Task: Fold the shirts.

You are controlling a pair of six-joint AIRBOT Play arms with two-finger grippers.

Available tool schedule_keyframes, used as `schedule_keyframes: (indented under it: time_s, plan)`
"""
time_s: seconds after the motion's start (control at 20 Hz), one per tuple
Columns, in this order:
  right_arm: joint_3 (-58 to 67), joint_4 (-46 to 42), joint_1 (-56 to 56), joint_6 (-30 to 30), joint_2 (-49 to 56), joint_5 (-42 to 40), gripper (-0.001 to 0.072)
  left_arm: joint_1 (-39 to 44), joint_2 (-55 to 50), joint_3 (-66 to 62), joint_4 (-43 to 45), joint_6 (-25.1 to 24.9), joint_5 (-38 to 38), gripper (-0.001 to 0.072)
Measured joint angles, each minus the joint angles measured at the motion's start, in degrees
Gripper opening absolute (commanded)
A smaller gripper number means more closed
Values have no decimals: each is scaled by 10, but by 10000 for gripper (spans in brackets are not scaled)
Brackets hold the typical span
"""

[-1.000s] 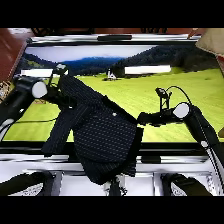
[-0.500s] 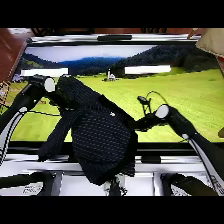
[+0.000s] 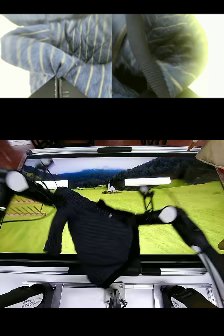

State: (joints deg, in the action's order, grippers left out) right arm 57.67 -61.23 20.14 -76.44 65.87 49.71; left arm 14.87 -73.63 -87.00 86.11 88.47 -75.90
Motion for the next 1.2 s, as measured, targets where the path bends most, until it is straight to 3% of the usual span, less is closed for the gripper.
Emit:
schedule_keyframes:
  time_s: [0.3,0.5,0.6,0.8,0.95,1.0,1.05,1.1,1.15,1.2]
  plan:
    - [173,-113,-30,5,-143,-127,113,37,50,-259,-6,-2,118,55]
    - [246,-145,-34,5,-205,-166,113,50,112,-302,15,-2,201,55]
    - [259,-155,-35,-9,-219,-105,113,45,139,-267,37,9,165,54]
    - [189,-156,-35,-58,-197,104,113,37,158,-89,56,36,50,53]
    - [19,-107,-35,-89,-182,156,118,34,161,121,67,72,80,54]
    - [-41,-88,-35,-94,-180,158,234,34,162,182,65,89,97,55]
    - [-90,-70,-35,-97,-178,154,493,34,162,238,66,107,108,57]
    - [-131,-59,-35,-97,-177,158,579,33,162,283,71,120,111,85]
    - [-157,-49,-36,-95,-176,159,579,33,162,313,73,129,113,318]
    - [-174,-39,-36,-92,-176,162,579,33,163,333,74,134,114,720]
